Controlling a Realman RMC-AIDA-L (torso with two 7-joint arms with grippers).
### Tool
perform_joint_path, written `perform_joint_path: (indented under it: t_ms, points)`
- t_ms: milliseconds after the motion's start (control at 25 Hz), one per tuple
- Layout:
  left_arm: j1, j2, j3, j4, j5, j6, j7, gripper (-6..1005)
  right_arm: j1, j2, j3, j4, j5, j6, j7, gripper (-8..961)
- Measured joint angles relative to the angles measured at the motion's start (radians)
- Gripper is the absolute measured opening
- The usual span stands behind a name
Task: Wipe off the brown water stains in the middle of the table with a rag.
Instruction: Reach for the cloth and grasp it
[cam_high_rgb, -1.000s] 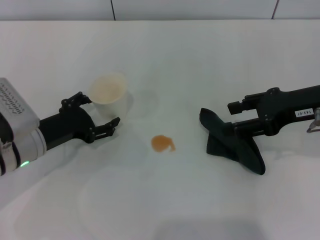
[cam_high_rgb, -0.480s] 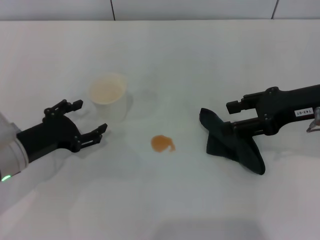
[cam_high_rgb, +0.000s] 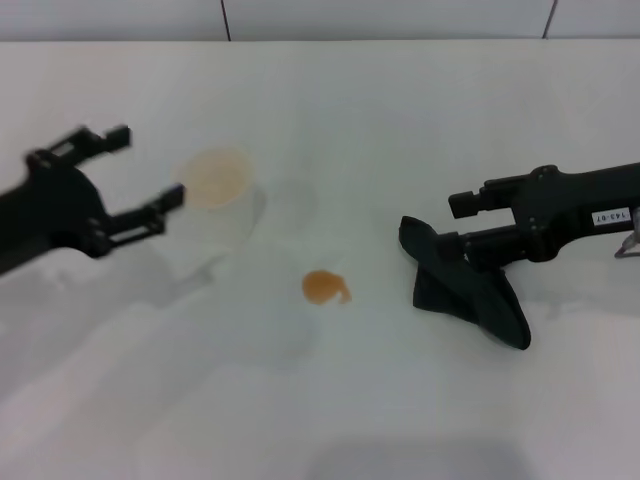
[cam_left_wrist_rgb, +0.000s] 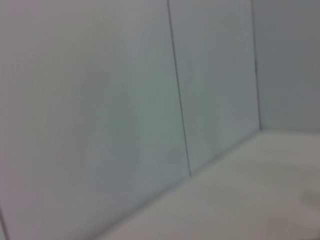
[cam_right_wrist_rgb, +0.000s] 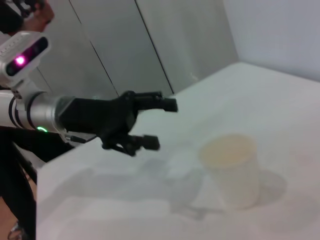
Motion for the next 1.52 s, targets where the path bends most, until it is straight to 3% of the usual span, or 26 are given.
perform_joint_path:
  t_ms: [160, 400, 600, 760, 1160, 1520]
  points:
    - [-0.044, 0.01, -0.159, 0.006, 0.029, 0.135, -0.072, 870, -0.003, 0.0, 0.004, -0.008, 0.031, -0.001, 0.002, 687]
    - [-0.175, 0.072, -0.334, 0.006, 0.206, 0.285, -0.235, 869, -0.023, 0.0, 0.001, -0.048, 0.035, 0.005, 0.002, 686]
    - [-0.252, 0.123, -0.361, 0.032, 0.333, 0.368, -0.311, 868, -0.023, 0.0, 0.002, -0.049, 0.029, 0.01, -0.006, 685]
    - [-0.304, 0.15, -0.362, 0.036, 0.42, 0.405, -0.342, 866, -0.022, 0.0, -0.004, -0.063, 0.02, 0.026, -0.009, 684]
    - [-0.398, 0.161, -0.343, 0.022, 0.597, 0.484, -0.318, 863, -0.024, 0.0, -0.066, -0.064, 0.013, 0.103, -0.024, 682]
    - [-0.401, 0.152, -0.347, 0.024, 0.629, 0.511, -0.288, 863, -0.026, 0.0, -0.106, -0.072, 0.019, 0.131, -0.012, 681]
